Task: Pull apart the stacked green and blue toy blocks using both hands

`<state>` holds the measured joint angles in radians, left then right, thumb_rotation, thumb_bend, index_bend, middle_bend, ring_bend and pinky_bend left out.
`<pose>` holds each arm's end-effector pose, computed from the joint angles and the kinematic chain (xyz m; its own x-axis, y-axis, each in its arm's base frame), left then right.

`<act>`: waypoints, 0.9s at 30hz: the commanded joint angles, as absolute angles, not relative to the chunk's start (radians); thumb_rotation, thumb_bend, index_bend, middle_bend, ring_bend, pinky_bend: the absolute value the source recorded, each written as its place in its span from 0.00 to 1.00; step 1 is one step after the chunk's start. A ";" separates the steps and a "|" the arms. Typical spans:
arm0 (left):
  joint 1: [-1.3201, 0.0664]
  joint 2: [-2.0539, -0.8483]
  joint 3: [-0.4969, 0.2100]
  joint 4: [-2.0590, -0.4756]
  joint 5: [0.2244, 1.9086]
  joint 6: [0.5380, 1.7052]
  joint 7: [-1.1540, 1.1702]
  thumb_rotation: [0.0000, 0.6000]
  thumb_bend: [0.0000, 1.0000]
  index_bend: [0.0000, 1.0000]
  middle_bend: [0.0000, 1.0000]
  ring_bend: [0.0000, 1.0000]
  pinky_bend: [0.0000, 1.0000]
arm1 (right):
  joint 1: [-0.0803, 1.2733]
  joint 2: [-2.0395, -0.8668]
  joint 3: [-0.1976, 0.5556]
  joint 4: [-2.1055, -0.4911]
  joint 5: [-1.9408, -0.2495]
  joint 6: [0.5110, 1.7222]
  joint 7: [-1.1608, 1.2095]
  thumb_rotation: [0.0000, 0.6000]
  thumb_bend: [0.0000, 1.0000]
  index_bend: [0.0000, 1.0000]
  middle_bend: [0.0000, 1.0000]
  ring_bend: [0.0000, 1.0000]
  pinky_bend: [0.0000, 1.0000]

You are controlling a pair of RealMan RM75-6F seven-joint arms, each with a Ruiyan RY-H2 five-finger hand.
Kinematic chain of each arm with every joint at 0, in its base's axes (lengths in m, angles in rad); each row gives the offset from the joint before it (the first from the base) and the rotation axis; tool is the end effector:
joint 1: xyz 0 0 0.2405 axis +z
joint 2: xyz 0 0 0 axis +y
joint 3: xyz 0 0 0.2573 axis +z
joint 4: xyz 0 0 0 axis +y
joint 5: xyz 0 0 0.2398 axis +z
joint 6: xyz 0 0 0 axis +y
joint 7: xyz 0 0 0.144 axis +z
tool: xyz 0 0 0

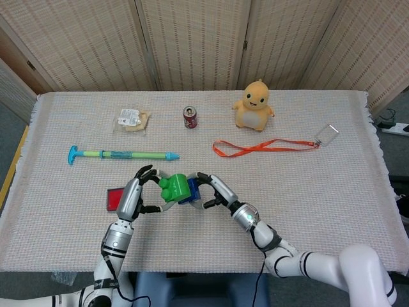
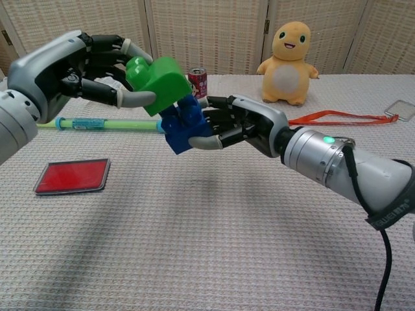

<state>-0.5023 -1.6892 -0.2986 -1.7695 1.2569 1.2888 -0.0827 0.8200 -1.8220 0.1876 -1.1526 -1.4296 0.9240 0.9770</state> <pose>-0.0877 0.2866 -0.0183 -0.4201 0.1865 0.8881 0.8673 -0.2054 0.4534 -0.1009 -0.3517 -0.1173 -0.4856 -0.6253 0.6109 -0.7396 -0.0786 -0.6684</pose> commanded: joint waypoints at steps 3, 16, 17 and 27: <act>-0.494 -1.686 -0.288 -1.746 1.255 1.286 -0.103 1.00 0.46 0.74 0.87 0.47 0.15 | 0.799 -1.779 0.166 -1.179 -1.450 0.951 0.881 1.00 0.33 0.66 0.43 0.37 0.29; -0.467 -1.724 -0.224 -1.553 1.262 1.240 -0.242 1.00 0.46 0.73 0.87 0.46 0.12 | 0.702 -1.548 0.108 -1.350 -1.357 0.938 0.462 1.00 0.33 0.67 0.43 0.37 0.29; -0.467 -1.730 -0.218 -1.540 1.266 1.238 -0.247 1.00 0.46 0.73 0.87 0.46 0.12 | 0.698 -1.540 0.107 -1.356 -1.344 0.931 0.445 1.00 0.33 0.67 0.43 0.37 0.29; -0.467 -1.793 -0.185 -1.405 1.287 1.189 -0.336 1.00 0.46 0.73 0.87 0.45 0.12 | 0.672 -1.547 0.098 -1.334 -1.309 0.924 0.314 1.00 0.33 0.67 0.43 0.37 0.29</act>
